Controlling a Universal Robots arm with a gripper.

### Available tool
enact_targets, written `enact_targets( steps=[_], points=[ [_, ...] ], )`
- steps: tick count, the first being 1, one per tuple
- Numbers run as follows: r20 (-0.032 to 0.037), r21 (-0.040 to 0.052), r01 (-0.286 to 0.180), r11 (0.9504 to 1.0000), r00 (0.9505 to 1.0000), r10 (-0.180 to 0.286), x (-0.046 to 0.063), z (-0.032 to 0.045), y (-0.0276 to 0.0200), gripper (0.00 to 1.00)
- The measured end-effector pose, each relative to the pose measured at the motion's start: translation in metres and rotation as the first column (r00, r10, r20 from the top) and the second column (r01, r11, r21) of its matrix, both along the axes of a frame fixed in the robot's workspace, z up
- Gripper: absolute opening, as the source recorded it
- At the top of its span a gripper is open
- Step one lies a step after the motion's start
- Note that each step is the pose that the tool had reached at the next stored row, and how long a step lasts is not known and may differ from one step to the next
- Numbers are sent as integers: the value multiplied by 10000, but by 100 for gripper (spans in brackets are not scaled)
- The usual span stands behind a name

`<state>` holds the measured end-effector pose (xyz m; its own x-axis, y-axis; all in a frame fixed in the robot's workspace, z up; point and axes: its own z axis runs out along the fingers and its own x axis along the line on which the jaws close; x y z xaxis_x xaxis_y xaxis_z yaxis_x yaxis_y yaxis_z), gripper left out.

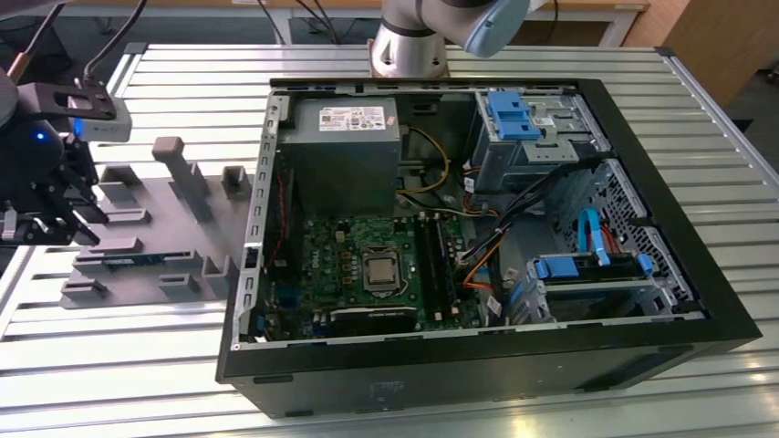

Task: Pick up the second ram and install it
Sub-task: 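Pick up the second ram and move it above second insertion slot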

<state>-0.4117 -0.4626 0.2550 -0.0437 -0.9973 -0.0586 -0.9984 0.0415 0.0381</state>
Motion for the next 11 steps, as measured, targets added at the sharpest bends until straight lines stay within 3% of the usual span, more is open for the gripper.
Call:
enact_targets(
  steps=[11],
  points=[
    [1, -43, -10, 10000, 10000, 10, -1, -31, 0, 36]
  ],
)
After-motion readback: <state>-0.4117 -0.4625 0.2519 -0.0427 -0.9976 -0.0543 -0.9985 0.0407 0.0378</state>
